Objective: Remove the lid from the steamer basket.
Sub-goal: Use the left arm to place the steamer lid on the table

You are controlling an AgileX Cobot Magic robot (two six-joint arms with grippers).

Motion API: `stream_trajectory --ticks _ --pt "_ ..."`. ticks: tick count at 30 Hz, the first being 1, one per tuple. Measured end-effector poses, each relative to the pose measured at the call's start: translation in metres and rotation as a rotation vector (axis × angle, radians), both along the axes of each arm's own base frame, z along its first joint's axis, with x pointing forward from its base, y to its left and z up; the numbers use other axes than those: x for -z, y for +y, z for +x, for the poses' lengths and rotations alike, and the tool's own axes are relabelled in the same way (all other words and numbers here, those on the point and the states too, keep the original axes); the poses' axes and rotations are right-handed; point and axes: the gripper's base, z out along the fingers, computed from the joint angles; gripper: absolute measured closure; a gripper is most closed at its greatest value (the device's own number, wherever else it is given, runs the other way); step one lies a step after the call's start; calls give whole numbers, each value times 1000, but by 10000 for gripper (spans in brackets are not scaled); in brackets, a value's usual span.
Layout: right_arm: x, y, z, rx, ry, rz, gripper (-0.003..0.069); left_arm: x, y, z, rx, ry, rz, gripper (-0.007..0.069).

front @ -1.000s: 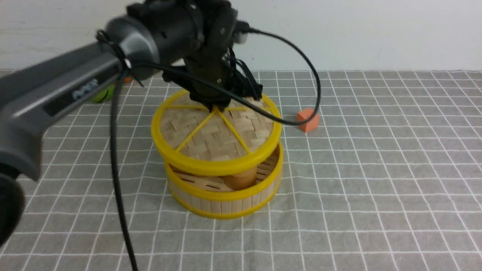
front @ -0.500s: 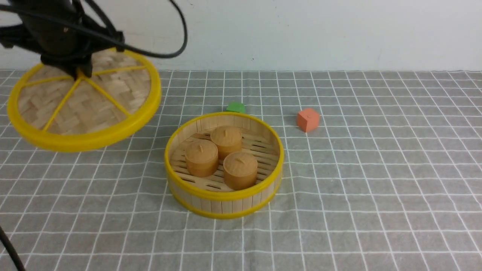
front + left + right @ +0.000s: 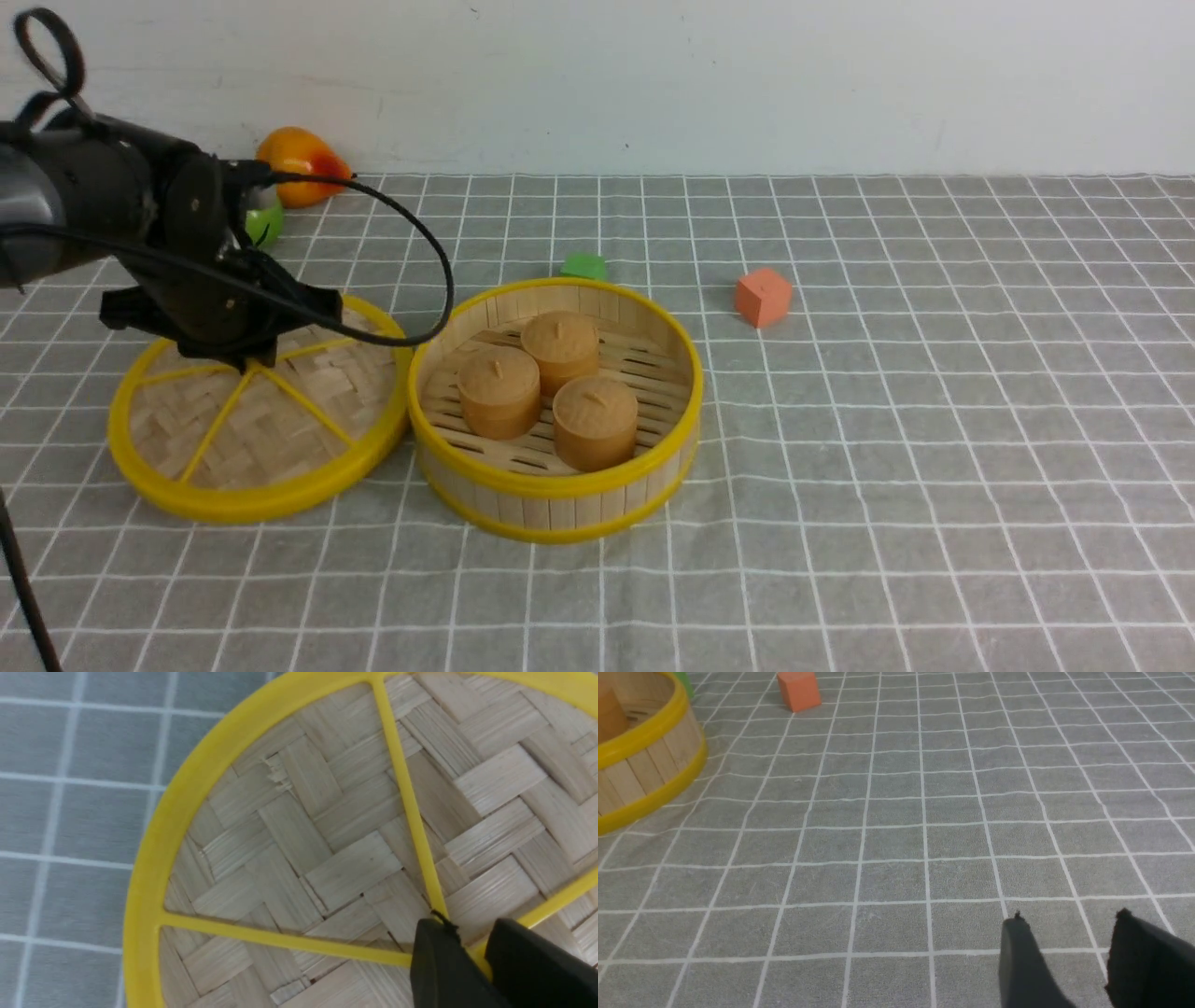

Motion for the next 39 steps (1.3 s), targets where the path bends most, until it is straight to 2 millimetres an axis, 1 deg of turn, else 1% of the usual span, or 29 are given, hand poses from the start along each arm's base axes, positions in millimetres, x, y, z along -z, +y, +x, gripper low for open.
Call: stream_trajectory --ticks 1,2,4,6,7,10,12,14,16,19,20,21,23,24,25,26,33,39 --pt "0 0 0 0 0 0 418 8 -1 2 -10 13 -1 512" --pt "0 0 0 0 0 0 418 12 -1 3 -17 20 -5 512" --pt "0 0 0 0 0 0 418 12 -1 3 -21 17 -7 512" --pt "0 0 0 0 0 0 418 11 -1 4 -21 12 -4 478" --pt "0 0 0 0 0 0 418 11 -1 4 -21 11 -3 473" --pt "0 0 0 0 0 0 418 11 -1 2 -25 25 2 342" --pt "0 0 0 0 0 0 418 5 0 -1 -31 31 2 272" --pt "0 0 0 0 0 0 418 0 0 -2 -32 21 1 258" --pt "0 0 0 0 0 0 418 -4 0 -3 -30 9 3 272" --pt "0 0 0 0 0 0 418 -5 0 -2 -24 -2 9 338" --pt "0 0 0 0 0 0 418 -5 0 -2 -23 -2 10 344" --pt "0 0 0 0 0 0 418 -4 0 -2 -22 -4 10 386" --pt "0 0 0 0 0 0 418 2 0 0 -20 6 12 447" --pt "0 0 0 0 0 0 418 3 0 0 -20 8 12 452" --pt "0 0 0 0 0 0 418 7 0 1 -19 16 15 483" --pt "0 0 0 0 0 0 418 8 0 2 -17 14 16 495" --pt "0 0 0 0 0 0 418 11 2 4 3 11 57 507" --pt "0 0 0 0 0 0 418 11 2 4 -17 4 43 507"
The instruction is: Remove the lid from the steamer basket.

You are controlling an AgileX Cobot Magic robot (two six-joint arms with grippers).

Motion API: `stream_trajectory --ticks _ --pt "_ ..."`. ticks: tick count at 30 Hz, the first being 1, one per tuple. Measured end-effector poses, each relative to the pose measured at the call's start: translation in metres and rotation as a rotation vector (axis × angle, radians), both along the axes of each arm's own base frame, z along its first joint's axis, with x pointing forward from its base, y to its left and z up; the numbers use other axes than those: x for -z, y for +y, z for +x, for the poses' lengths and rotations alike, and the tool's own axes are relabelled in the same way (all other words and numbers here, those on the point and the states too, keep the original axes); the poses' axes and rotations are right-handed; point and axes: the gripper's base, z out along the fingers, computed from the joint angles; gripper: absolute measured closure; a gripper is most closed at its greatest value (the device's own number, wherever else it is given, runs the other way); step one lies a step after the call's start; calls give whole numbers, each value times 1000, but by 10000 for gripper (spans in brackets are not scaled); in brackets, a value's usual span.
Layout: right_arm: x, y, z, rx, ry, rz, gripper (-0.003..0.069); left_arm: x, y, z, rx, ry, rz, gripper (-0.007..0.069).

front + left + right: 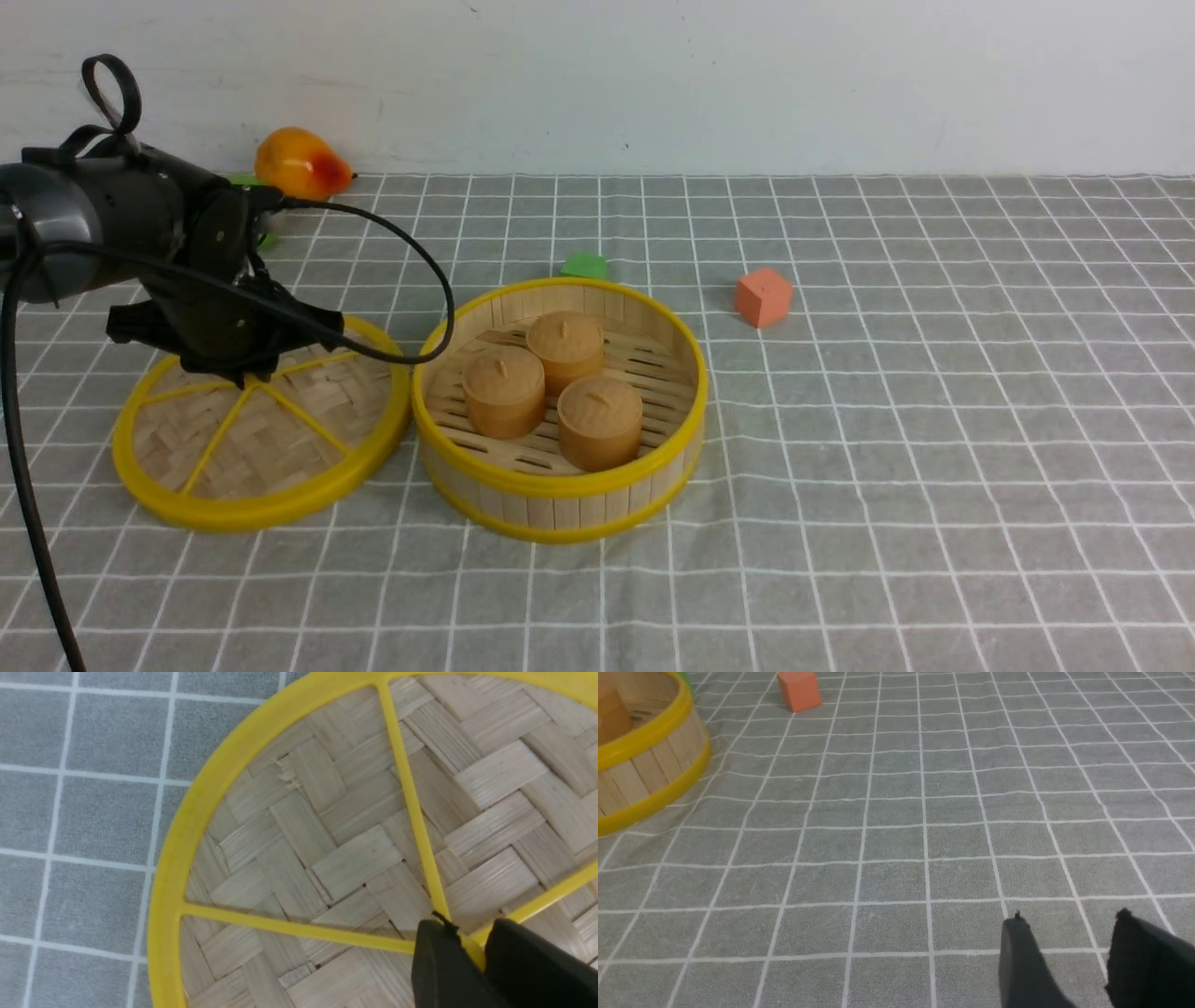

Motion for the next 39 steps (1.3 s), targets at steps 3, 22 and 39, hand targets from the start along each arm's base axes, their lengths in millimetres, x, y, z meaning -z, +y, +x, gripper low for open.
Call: stream_trajectory --ticks 3,22,39 --pt "0 0 0 0 0 0 418 -2 -3 -1 -13 -2 -34 505" --pt "0 0 0 0 0 0 418 -125 -3 -75 38 -354 -142 427" --pt "0 0 0 0 0 0 418 -150 18 -334 183 -1075 -337 637"
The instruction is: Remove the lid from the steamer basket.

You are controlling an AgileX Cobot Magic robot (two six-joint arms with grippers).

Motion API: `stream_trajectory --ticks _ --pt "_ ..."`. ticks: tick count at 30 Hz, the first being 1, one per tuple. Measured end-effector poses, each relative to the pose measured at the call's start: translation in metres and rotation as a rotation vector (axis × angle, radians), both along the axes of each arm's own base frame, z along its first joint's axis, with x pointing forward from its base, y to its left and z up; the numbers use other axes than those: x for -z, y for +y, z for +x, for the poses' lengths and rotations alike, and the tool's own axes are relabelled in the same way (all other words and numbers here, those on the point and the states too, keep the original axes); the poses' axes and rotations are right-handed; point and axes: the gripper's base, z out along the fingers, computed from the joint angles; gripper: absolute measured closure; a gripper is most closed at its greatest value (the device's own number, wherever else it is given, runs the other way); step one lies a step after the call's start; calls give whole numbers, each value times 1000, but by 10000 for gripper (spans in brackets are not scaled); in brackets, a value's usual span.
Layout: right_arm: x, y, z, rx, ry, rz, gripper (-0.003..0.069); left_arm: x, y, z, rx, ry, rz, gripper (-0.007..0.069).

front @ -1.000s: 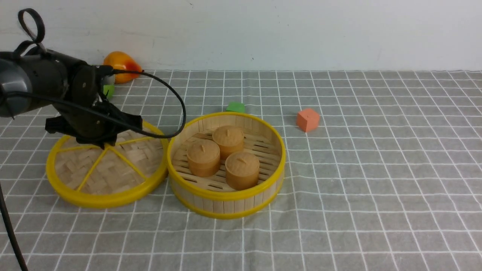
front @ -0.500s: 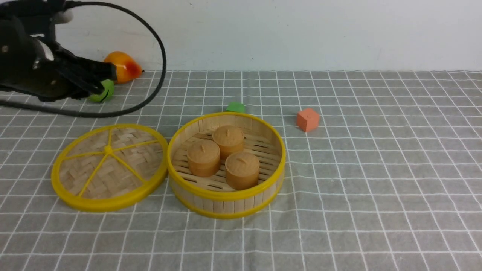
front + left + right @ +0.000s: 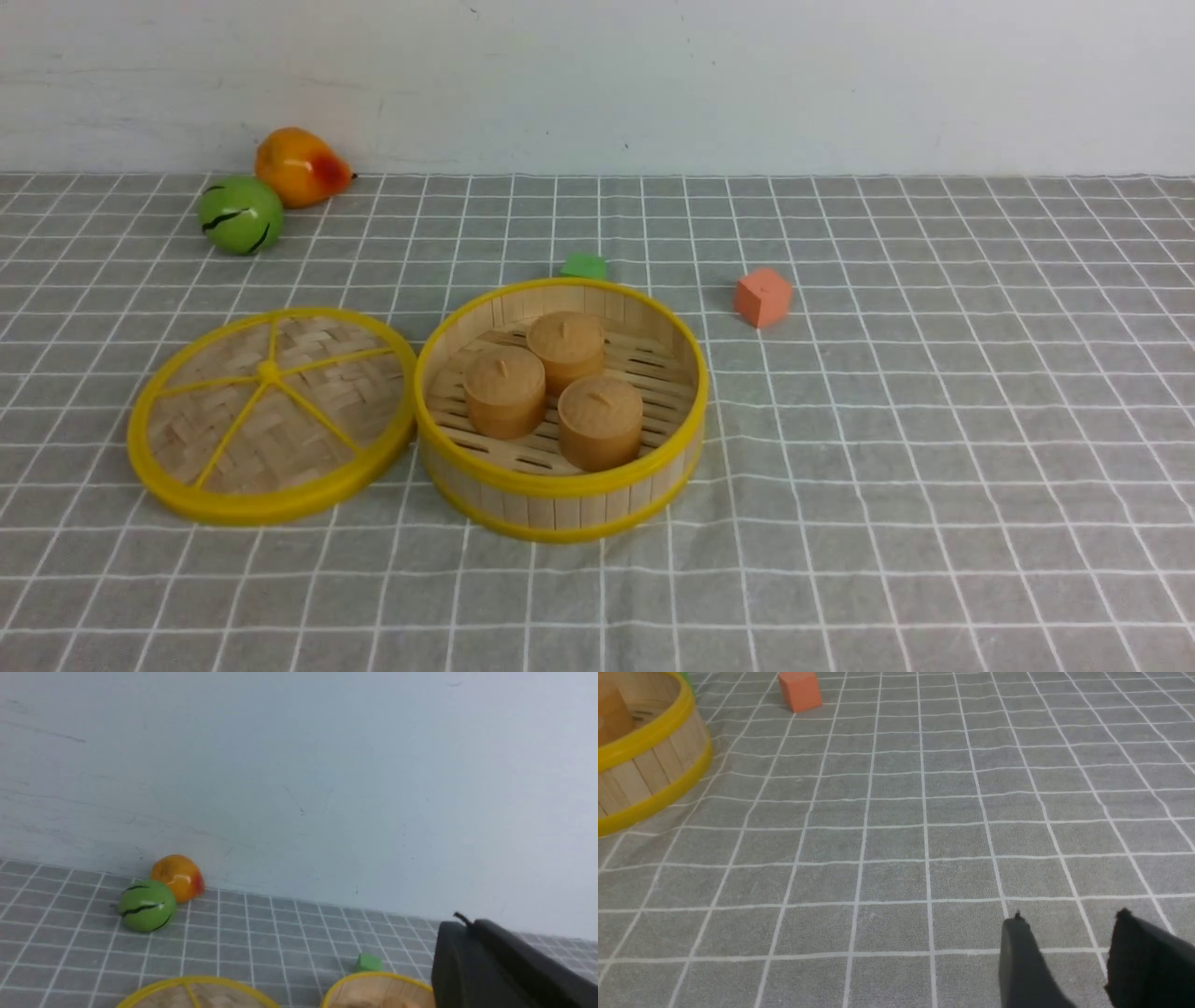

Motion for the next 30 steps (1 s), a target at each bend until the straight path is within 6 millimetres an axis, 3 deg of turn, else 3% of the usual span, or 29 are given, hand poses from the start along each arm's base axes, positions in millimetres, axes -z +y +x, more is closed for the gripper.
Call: stream_trajectory --ticks 2,5,14,24,30 --pt "0 0 0 0 0 0 418 15 4 -16 -10 14 42 637" --pt "0 0 0 0 0 0 418 36 6 -23 -17 73 79 637" --pt "0 0 0 0 0 0 418 92 6 -20 -20 258 121 637" --pt "0 0 0 0 0 0 418 112 9 -22 -39 362 138 637" --pt "0 0 0 0 0 0 418 150 11 -30 -74 331 25 637"
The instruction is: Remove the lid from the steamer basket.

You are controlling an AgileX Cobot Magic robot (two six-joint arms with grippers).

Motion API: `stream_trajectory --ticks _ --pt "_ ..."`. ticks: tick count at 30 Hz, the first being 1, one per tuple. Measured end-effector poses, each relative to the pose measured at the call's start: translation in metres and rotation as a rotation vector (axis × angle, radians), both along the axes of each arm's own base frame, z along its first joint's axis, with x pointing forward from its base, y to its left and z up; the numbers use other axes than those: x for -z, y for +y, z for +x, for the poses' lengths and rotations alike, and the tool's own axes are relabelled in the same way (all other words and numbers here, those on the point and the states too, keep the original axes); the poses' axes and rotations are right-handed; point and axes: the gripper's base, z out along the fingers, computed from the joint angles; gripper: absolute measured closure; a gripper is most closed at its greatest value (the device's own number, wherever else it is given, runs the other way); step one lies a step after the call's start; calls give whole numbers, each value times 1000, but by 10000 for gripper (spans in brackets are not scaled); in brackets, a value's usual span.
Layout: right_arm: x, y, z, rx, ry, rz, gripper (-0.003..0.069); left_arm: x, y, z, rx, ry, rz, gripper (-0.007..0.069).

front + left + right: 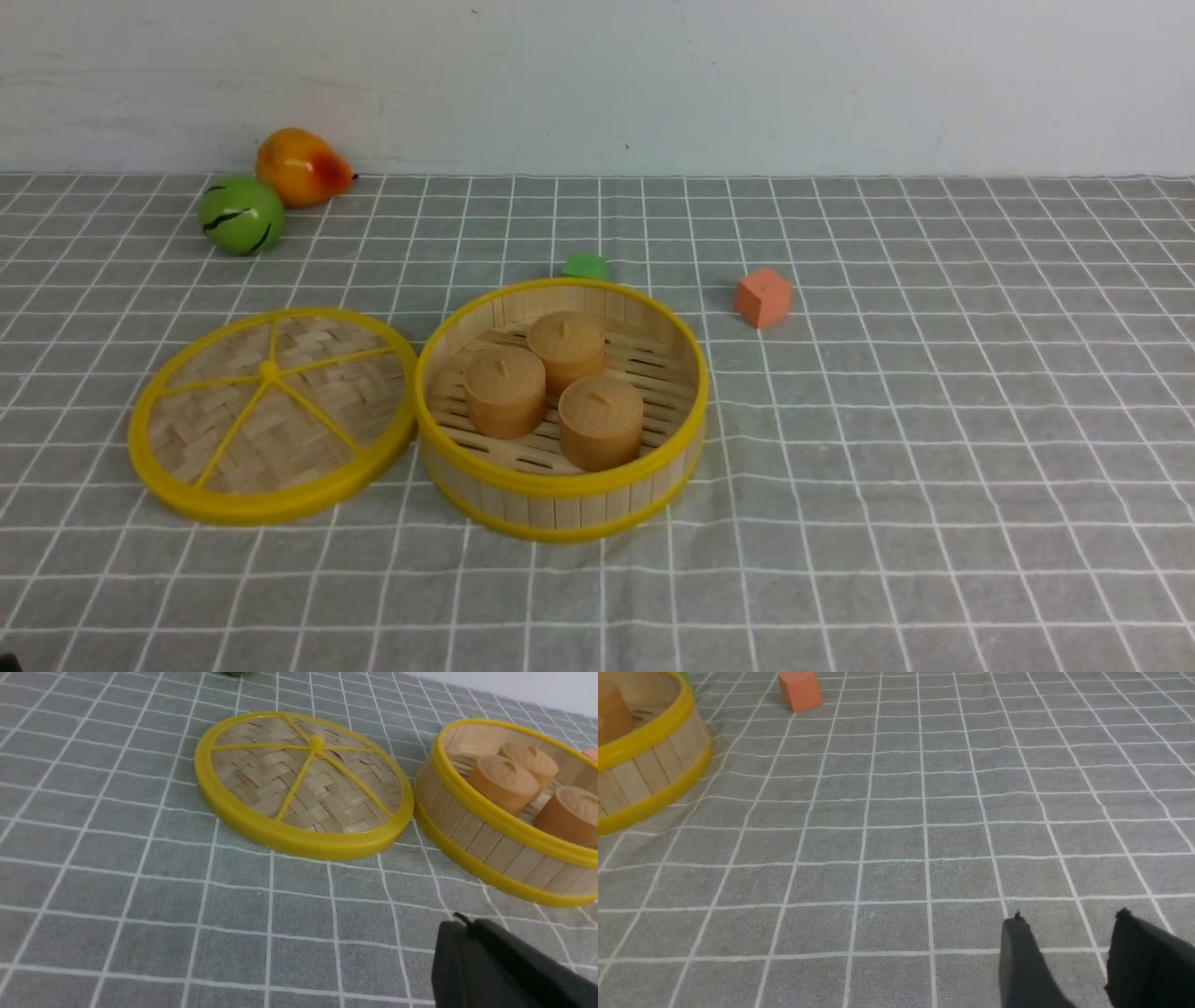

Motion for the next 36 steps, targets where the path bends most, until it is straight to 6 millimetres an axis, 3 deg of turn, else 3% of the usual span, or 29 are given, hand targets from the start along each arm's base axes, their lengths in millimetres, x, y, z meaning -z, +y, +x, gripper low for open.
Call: stream_trajectory --ticks 6,12,36 --pt "0 0 0 0 0 0 418 32 2 -4 -52 37 -10 637" --pt "0 0 0 0 0 0 418 34 2 -4 -25 39 75 637" --pt "0 0 0 0 0 -1 415 34 1 -5 8 38 87 626"
